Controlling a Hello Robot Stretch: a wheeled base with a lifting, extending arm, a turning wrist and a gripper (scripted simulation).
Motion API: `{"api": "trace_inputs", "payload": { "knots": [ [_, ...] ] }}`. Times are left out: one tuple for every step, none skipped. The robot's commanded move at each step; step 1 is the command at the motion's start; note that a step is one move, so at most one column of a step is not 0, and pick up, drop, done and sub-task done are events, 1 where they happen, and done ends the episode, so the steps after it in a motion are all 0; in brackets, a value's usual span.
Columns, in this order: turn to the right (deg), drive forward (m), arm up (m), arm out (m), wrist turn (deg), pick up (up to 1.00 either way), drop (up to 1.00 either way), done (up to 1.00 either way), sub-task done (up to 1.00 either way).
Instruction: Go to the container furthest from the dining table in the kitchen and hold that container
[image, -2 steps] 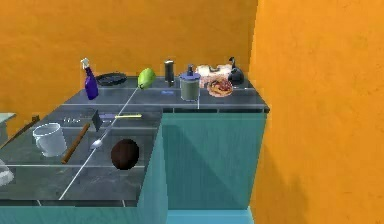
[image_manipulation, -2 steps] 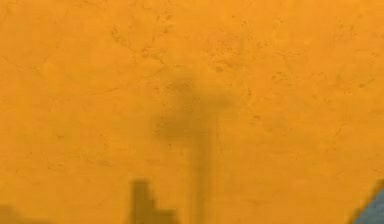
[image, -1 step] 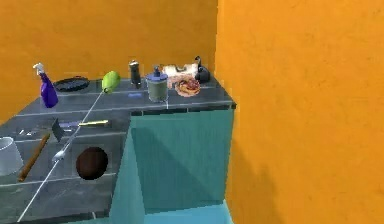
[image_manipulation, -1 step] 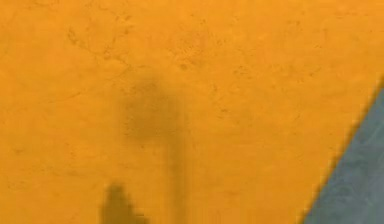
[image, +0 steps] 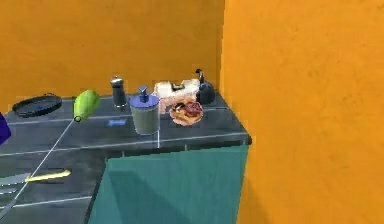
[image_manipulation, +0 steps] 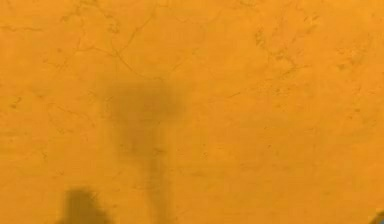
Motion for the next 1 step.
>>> {"api": "trace_inputs", "payload": {
  "knots": [
    [-6.0, 0.00, 0.00, 0.00, 0.0, 0.00, 0.00, 0.00, 0.00]
  ]
}}
